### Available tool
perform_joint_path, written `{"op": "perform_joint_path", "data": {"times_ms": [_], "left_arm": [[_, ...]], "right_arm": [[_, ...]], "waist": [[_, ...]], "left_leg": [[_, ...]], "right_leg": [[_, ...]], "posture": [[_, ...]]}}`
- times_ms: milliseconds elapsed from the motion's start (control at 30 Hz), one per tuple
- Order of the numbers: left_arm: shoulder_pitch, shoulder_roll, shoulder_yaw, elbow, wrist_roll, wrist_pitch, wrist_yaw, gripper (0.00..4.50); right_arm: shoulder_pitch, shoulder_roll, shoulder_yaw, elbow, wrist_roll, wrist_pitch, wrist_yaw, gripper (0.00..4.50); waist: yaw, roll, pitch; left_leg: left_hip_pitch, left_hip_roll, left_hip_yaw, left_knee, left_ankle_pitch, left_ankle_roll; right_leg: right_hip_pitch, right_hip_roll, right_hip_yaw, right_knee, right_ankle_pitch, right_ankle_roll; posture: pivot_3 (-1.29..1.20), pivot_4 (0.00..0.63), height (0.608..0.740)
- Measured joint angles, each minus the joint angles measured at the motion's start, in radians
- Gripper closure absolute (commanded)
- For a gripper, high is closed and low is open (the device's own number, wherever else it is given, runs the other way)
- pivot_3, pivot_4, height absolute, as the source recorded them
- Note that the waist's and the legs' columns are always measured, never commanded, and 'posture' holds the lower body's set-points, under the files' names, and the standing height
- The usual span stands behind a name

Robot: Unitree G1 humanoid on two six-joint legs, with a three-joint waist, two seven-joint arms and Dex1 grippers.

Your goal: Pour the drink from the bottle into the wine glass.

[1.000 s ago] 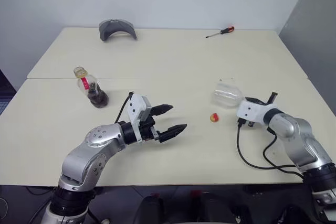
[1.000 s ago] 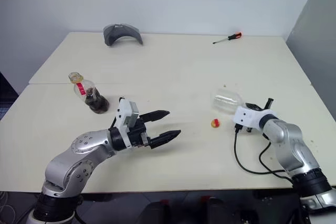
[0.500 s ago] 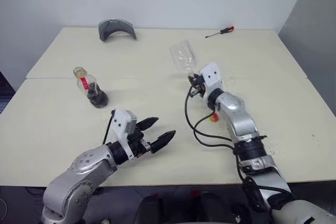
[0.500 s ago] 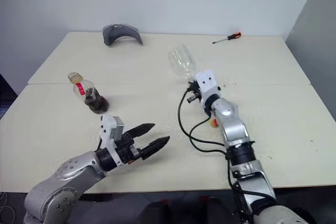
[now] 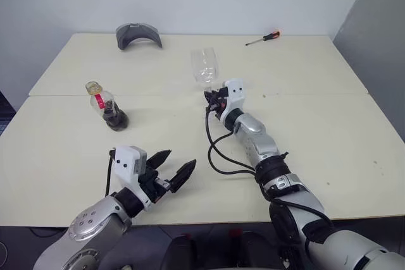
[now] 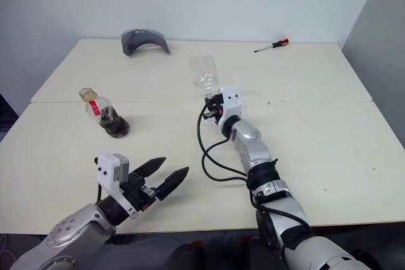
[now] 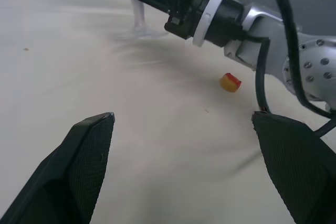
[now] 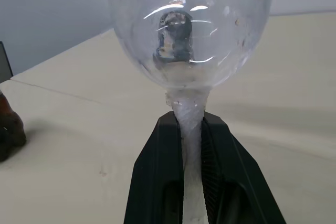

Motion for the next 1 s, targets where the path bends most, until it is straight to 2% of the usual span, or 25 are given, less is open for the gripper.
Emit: {"op": "perform_joint_path", "data": {"times_ms": [200, 400, 600, 800, 1000], "left_arm": [[0.024, -0.002, 0.001, 0.0, 0.016, -0.045, 0.01, 0.0], [0.021, -0.023, 0.002, 0.003, 0.039, -0.069, 0.053, 0.0], [0.017, -0.032, 0.011, 0.008, 0.074, -0.09, 0.087, 0.0], [-0.026, -0.03, 0.024, 0.024, 0.087, -0.091, 0.102, 0.0], [-0.06, -0.03, 0.025, 0.029, 0.085, -0.089, 0.106, 0.0]], "right_arm": [[-0.008, 0.0, 0.037, 0.113, -0.032, -0.144, -0.021, 4.34], [-0.005, -0.004, 0.063, 0.095, -0.058, -0.133, -0.037, 4.34], [0.092, -0.039, 0.106, -0.087, -0.089, -0.049, -0.013, 4.34], [0.198, -0.098, 0.141, -0.324, -0.09, 0.112, 0.024, 4.34], [0.241, -0.132, 0.156, -0.448, -0.086, 0.23, 0.036, 4.34]], "waist": [[-0.001, 0.0, -0.001], [-0.001, 0.0, -0.001], [0.001, 0.0, -0.001], [0.007, -0.001, -0.002], [0.009, -0.001, -0.002]], "left_leg": [[0.001, 0.0, 0.0, 0.0, 0.0, 0.0], [0.002, 0.0, 0.0, 0.0, 0.0, 0.0], [0.001, 0.0, 0.0, -0.001, 0.0, 0.0], [0.001, 0.0, 0.0, -0.001, 0.0, 0.0], [0.001, 0.0, 0.0, -0.001, -0.002, 0.004]], "right_leg": [[0.0, 0.0, 0.0, 0.0, 0.0, 0.0], [0.001, 0.0, 0.0, 0.0, 0.0, 0.0], [0.001, 0.0, 0.0, 0.0, 0.0, 0.0], [0.001, 0.0, 0.0, 0.0, 0.0, 0.0], [0.001, 0.0, 0.0, 0.0, 0.0, 0.0]], "posture": [[0.0, 0.15, 0.74], [0.0, 0.15, 0.74], [0.0, 0.15, 0.74], [0.0, 0.15, 0.74], [0.0, 0.15, 0.74]]}}
